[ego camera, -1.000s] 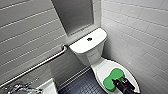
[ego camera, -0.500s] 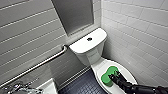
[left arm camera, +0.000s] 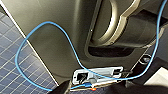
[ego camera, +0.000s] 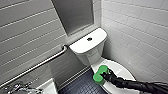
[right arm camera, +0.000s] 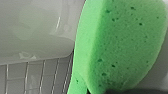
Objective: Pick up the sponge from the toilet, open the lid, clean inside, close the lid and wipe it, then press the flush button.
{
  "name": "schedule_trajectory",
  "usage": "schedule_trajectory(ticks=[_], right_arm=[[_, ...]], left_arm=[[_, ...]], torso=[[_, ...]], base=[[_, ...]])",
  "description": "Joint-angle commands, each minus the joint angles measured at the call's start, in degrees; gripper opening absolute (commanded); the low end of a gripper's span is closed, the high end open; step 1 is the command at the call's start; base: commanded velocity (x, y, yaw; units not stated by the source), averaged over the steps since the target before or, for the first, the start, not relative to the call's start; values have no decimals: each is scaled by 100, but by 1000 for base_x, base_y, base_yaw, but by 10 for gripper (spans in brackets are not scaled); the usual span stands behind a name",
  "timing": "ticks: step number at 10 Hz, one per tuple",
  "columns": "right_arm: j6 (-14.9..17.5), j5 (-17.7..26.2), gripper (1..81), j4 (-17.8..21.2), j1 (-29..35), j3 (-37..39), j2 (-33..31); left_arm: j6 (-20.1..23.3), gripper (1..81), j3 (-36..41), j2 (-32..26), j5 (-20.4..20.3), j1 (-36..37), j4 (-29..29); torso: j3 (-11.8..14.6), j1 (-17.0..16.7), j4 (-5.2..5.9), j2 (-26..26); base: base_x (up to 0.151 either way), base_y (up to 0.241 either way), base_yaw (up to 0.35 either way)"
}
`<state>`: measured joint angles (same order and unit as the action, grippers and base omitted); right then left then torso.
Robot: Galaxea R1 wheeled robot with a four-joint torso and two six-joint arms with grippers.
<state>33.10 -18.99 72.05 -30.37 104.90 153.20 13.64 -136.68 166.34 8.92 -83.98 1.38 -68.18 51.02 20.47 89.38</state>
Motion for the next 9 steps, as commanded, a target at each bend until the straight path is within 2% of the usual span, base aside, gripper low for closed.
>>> schedule_trajectory(ticks=[1, 5, 6, 7, 8, 9], right_arm=[[-41, 695, 10, -191, 422, -313, 12], [-163, 599, 10, -182, -132, -58, -375], [-172, 581, 10, -191, -237, -277, -603], [-172, 380, 10, -244, -369, -672, -945], [-163, -76, 10, -374, -528, -1225, -1366], [-189, -280, 10, -490, -668, -1612, -1718]], left_arm=[[42, 811, 1, -136, 549, -97, 38], [42, 811, 18, -145, 549, -106, 20], [42, 811, 27, -145, 549, -105, 20], [42, 811, 27, -136, 549, -97, 20], [42, 811, 27, -127, 549, -97, 12], [42, 811, 27, -127, 549, -106, 12]], torso=[[0, 0, 0, 0], [0, 0, 0, 0], [0, 0, 0, 0], [0, 0, 0, 0], [0, 0, 0, 0], [0, 0, 0, 0]], base=[[0, 0, 0], [0, 0, 0], [0, 0, 0], [0, 0, 0], [0, 0, 0], [0, 0, 0]])
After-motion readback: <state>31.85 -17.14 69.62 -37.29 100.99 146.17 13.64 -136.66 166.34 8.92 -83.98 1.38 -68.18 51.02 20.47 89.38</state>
